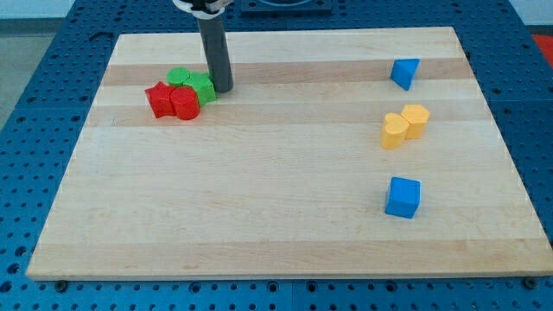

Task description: Move the blue triangle towards the yellow heart

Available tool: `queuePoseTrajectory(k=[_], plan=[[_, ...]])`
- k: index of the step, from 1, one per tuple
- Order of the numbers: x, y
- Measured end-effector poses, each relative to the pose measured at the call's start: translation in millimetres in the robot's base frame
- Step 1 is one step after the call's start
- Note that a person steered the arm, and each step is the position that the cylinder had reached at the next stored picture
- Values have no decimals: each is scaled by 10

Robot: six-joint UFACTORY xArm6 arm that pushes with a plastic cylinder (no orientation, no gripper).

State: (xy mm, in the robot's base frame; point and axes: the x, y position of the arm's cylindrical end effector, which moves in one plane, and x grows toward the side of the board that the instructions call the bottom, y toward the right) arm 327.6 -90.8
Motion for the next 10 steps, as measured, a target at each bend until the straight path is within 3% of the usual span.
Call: queuePoseTrajectory(k=[1,3,6,7,10], plan=[[-108,595],[-97,1169],[-794,2468],[-747,2995],[315,3037]])
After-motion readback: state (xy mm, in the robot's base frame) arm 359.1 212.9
